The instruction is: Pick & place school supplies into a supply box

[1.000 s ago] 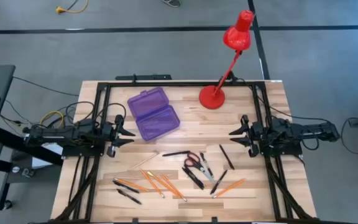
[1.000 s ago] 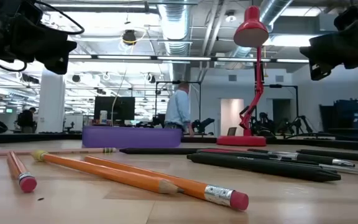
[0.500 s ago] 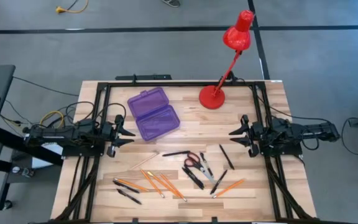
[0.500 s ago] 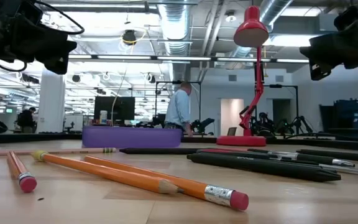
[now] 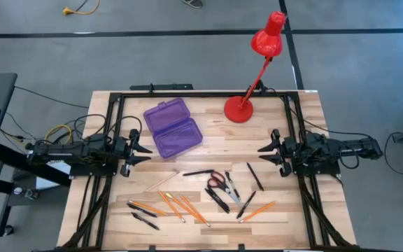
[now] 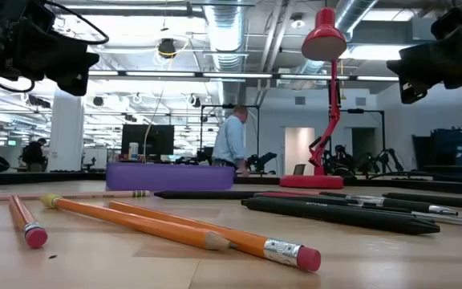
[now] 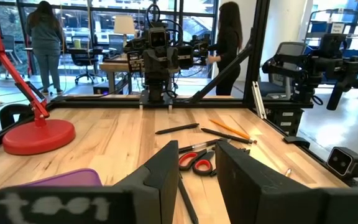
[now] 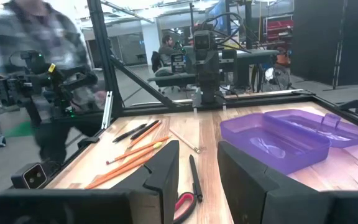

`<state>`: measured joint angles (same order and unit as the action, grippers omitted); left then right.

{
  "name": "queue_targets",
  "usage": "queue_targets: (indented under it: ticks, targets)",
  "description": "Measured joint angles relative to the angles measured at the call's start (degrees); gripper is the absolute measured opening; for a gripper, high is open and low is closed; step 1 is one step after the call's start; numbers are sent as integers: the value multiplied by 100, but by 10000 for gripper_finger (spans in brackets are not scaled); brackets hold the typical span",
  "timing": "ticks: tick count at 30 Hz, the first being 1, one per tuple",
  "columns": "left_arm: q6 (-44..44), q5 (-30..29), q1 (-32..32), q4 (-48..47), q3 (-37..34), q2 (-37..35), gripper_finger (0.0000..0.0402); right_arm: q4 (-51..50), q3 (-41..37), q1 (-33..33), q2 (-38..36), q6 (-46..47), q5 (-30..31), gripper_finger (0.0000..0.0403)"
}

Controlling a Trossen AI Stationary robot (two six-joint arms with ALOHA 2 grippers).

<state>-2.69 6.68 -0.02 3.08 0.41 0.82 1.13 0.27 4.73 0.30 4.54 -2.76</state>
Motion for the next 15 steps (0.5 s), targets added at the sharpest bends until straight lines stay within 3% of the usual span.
queue_targets:
  ticks: [15]
  targets:
    - [-5,0,0,1,1,-1,93,0,0,-2,1,-1,0,106]
